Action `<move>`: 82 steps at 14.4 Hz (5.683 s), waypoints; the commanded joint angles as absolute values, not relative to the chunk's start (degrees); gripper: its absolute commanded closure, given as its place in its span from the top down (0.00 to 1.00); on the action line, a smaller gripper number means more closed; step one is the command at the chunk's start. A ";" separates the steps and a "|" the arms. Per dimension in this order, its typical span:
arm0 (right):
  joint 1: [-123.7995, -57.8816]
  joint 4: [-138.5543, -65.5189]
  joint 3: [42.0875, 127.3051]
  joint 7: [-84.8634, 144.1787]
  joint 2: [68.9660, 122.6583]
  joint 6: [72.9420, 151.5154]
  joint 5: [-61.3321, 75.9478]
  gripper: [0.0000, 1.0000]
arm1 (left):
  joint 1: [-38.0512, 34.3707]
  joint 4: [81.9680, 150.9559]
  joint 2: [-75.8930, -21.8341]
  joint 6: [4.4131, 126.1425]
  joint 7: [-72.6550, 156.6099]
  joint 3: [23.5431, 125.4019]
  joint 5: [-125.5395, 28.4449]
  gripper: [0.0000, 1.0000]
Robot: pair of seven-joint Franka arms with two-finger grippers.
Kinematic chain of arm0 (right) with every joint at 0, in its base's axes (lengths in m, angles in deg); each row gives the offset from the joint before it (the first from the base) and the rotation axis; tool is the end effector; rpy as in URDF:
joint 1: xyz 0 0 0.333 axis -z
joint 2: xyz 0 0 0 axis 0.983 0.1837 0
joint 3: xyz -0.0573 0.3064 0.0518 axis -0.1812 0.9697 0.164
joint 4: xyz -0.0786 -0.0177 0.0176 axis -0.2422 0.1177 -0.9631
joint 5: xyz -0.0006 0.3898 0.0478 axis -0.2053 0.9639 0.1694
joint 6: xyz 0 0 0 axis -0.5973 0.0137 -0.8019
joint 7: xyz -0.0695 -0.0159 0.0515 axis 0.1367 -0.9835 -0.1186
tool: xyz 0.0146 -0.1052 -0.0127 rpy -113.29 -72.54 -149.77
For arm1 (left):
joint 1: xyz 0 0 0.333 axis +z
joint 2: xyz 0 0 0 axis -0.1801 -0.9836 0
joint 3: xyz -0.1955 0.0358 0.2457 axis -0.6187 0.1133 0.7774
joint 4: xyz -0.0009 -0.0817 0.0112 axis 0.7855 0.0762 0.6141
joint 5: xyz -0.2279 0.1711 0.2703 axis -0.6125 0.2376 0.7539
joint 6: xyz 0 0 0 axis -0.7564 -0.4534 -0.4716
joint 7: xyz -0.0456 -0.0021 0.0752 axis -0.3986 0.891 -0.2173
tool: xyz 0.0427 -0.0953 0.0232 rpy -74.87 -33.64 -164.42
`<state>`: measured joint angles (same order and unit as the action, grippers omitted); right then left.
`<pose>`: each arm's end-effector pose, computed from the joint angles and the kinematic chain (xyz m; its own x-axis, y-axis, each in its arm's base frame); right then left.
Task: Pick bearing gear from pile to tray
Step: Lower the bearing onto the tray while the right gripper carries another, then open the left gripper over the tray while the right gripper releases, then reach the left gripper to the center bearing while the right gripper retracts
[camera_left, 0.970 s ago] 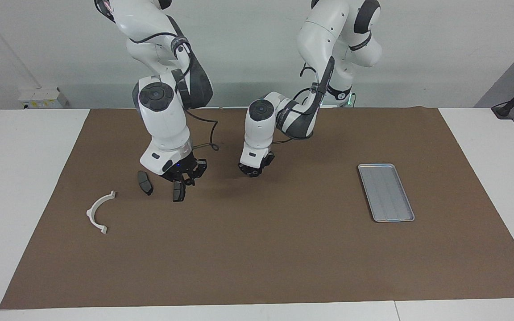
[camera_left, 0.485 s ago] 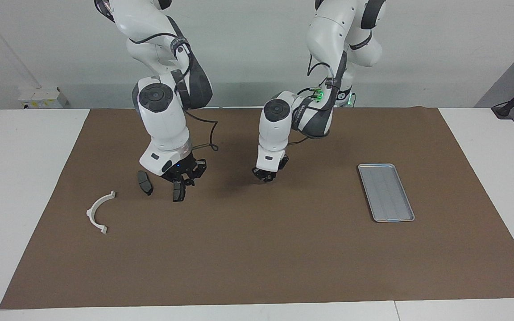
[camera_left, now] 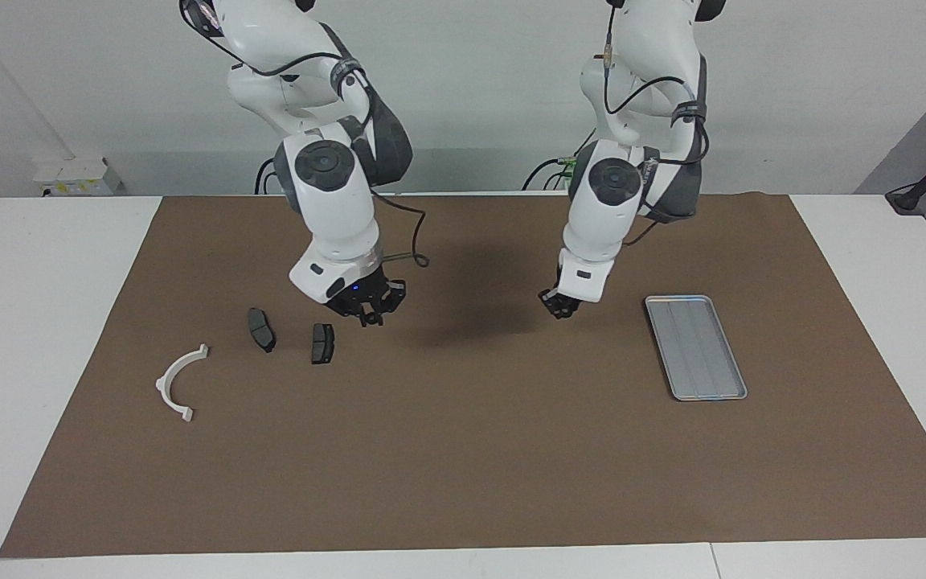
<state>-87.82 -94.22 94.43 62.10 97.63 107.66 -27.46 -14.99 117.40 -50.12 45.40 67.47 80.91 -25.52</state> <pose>0.5913 0.2559 0.4386 0.9995 0.0320 0.0040 0.0321 -0.9993 -0.0214 0.5511 -0.2258 0.3871 0.9381 0.3424 -0.0514 0.3420 -0.9396 -0.0165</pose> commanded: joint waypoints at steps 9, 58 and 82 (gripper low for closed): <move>-99.53 -103.75 94.46 76.49 99.53 119.69 -26.71 0.00 | 4.66 127.49 -45.84 51.69 37.61 80.22 -24.82 0.00; -61.85 -94.70 93.32 25.79 80.65 93.60 -26.53 1.00 | -33.22 106.75 -64.64 51.61 87.09 79.96 -24.90 1.00; -80.21 -95.14 71.43 29.22 78.36 87.53 -24.34 1.00 | -36.56 114.40 -62.80 57.76 91.57 80.05 -24.90 0.53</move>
